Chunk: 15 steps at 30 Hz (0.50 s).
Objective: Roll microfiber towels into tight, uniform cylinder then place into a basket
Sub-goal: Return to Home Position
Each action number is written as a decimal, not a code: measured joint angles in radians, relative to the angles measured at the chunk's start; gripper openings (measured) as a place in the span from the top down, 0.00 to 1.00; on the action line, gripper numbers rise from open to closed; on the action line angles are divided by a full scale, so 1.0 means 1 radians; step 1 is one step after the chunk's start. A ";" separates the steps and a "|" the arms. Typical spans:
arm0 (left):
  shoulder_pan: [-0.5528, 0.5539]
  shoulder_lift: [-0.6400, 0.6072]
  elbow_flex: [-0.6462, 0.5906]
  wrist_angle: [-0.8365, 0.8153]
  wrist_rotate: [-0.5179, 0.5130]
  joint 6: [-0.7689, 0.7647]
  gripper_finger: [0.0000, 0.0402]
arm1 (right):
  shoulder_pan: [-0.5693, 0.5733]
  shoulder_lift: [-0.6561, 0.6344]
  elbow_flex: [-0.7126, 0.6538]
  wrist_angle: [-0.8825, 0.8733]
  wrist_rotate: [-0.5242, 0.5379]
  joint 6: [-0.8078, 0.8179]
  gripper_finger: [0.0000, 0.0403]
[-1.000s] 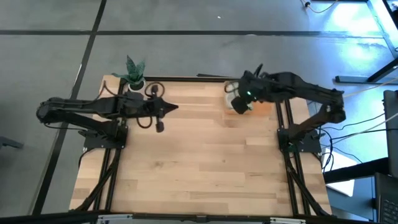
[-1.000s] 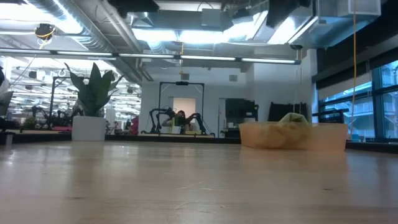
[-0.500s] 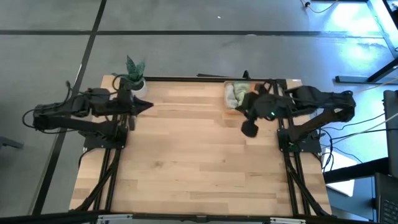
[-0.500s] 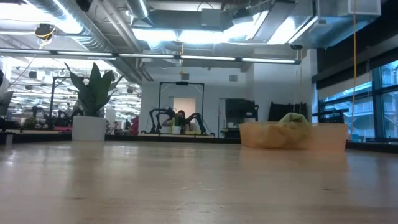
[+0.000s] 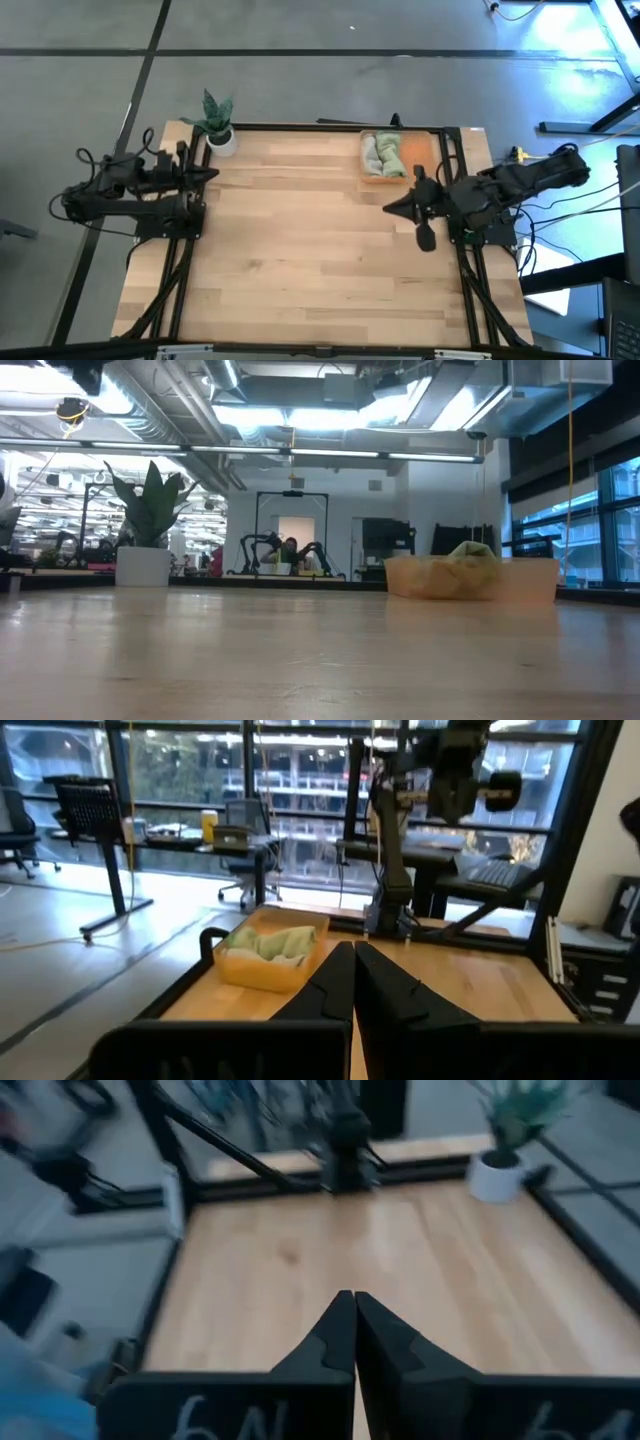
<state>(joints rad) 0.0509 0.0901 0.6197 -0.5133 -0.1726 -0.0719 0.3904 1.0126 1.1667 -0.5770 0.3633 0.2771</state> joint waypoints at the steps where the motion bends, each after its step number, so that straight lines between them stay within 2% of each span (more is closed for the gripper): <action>1: 0.000 -0.028 -0.023 0.009 -0.001 0.000 1.00 | 0.000 -0.038 -0.064 0.067 -0.021 -0.001 0.99; 4: 0.000 -0.091 -0.093 0.038 -0.001 -0.005 1.00 | -0.001 -0.164 -0.248 0.276 -0.072 -0.021 0.99; 7: 0.000 -0.085 -0.133 0.062 -0.001 -0.003 1.00 | -0.002 -0.286 -0.423 0.462 -0.131 -0.048 0.99; 9: 0.000 -0.078 -0.159 0.138 -0.001 0.001 1.00 | -0.002 -0.365 -0.527 0.575 -0.152 -0.055 0.99; 15: 0.000 -0.088 -0.219 0.184 0.009 0.003 1.00 | -0.002 -0.573 -0.816 0.832 -0.156 -0.091 0.99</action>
<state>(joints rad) 0.0513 0.0025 0.4003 -0.3294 -0.1635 -0.0689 0.3882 0.4392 0.3511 0.2547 0.2073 0.1858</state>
